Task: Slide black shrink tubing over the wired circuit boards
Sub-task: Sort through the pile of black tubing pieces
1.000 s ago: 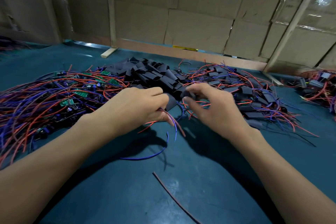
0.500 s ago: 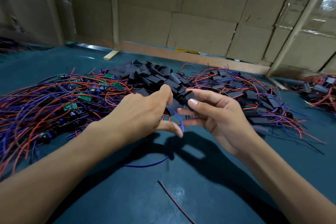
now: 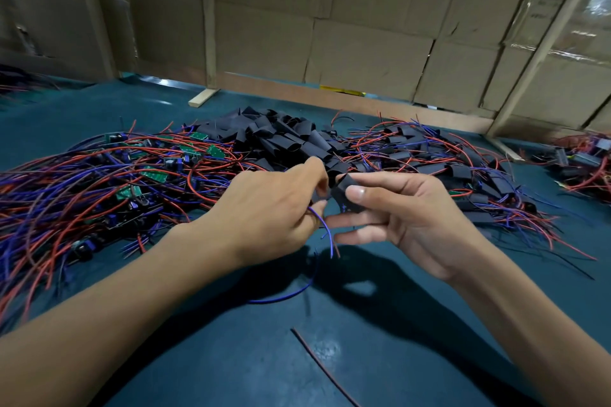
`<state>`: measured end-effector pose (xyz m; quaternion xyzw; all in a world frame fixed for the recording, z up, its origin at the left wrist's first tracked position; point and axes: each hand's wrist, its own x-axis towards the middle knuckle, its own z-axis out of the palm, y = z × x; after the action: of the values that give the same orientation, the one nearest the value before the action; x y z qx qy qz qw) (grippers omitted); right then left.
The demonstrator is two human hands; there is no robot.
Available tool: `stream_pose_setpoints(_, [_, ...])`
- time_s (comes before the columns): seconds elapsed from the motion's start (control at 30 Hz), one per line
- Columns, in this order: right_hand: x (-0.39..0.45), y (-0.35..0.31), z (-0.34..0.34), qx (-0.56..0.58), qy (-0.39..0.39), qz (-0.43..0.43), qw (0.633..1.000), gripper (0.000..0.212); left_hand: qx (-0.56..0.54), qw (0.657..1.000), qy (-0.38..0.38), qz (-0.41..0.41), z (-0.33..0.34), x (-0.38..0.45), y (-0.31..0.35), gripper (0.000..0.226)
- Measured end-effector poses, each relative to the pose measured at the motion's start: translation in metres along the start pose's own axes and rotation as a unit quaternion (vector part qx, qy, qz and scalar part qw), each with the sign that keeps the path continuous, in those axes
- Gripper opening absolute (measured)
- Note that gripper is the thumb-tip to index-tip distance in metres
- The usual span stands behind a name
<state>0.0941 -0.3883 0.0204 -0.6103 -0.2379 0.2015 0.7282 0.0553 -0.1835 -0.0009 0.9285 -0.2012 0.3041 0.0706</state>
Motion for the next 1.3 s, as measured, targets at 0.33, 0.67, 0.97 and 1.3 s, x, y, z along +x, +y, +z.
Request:
stream_pose_setpoints(0.33, [0.0, 0.014, 0.021, 0.084, -0.027, -0.001, 0.996, 0.03, -0.009, 0.995, -0.061, -0.083, 0.009, 0.0, -0.003, 0.039])
stream_pose_setpoints(0.67, [0.003, 0.008, 0.005, 0.121, 0.02, -0.03, 0.992, 0.02, -0.246, 0.965, 0.068, 0.061, 0.001, 0.001, -0.016, 0.021])
stream_pose_setpoints(0.97, [0.003, 0.002, -0.019, 0.007, 0.101, -0.157, 0.982, 0.027, -0.217, 0.958, 0.185, -0.011, 0.003, 0.003, -0.018, 0.016])
stream_pose_setpoints(1.3, [0.003, 0.008, -0.019, -0.087, 0.066, -0.152, 0.982, 0.048, -0.227, 0.957, 0.18, -0.022, 0.0, 0.003, -0.012, 0.017])
